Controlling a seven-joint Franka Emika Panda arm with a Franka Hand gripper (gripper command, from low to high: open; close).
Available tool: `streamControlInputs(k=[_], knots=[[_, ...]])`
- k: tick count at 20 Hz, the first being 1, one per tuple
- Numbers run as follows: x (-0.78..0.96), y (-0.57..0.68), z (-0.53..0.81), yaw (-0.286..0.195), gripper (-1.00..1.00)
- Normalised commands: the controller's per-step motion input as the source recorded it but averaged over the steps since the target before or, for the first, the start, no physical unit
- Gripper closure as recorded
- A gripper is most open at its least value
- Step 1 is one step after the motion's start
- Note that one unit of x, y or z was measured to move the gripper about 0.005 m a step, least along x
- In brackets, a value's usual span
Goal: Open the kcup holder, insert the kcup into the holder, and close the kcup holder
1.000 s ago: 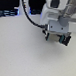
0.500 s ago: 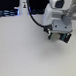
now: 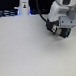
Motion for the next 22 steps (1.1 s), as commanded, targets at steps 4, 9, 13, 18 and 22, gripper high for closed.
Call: streamControlInputs(k=[4,9,13,18,22], knots=[[-0.75,0.5,0.01,0.066,-1.0],[-0.66,0.43,0.01,0.096,-1.0],[-0.7,0.42,0.01,0.092,-1.0],[-0.63,0.43,0.07,0.065,-1.0],[0.13,0.18,0.83,0.016,-1.0]])
